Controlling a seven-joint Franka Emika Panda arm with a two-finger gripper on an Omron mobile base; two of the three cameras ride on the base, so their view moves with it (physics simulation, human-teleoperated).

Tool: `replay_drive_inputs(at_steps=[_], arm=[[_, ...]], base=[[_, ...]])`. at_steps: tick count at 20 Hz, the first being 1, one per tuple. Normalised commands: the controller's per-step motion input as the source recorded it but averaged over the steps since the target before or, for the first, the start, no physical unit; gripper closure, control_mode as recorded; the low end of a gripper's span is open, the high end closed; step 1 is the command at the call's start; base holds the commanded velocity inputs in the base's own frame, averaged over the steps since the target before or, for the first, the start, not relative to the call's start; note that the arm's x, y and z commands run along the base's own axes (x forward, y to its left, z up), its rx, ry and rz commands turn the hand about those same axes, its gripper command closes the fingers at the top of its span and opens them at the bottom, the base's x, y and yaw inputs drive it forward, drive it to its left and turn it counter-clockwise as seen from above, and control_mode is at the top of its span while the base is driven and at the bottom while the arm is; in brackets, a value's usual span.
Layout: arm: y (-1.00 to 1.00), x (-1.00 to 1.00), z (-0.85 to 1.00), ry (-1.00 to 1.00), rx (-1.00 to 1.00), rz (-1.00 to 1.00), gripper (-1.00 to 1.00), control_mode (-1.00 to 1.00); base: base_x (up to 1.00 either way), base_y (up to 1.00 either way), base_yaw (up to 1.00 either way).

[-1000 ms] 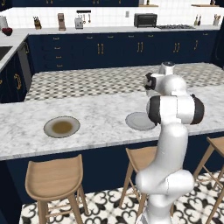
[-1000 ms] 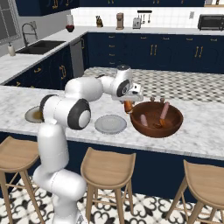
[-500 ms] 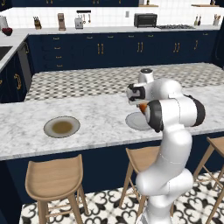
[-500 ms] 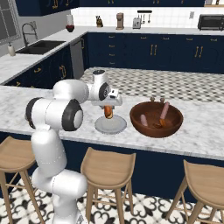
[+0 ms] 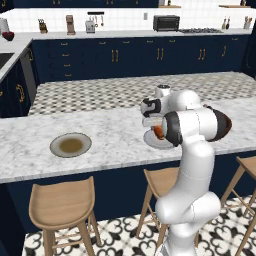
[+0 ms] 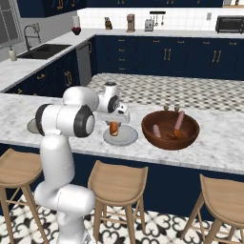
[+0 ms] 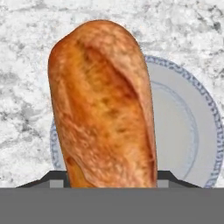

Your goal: Place one bun and one sausage from the bowl on each plate.

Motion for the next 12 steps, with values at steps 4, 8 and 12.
replay_drive_inputs(at_steps=[4,8,12], arm=[[0.19,0.00,-0.27,0.03,0.01,-0.02,1.00,-1.00],[0.12,0.11,-0.13,0.04,0.00,-0.04,1.00,-1.00],[0.00,0.16,-0.34,0.04,0.00,-0.06,1.00,-1.00]], base=[[0.00,0.00,0.00],[0.00,0.00,0.00],[0.00,0.00,0.00]])
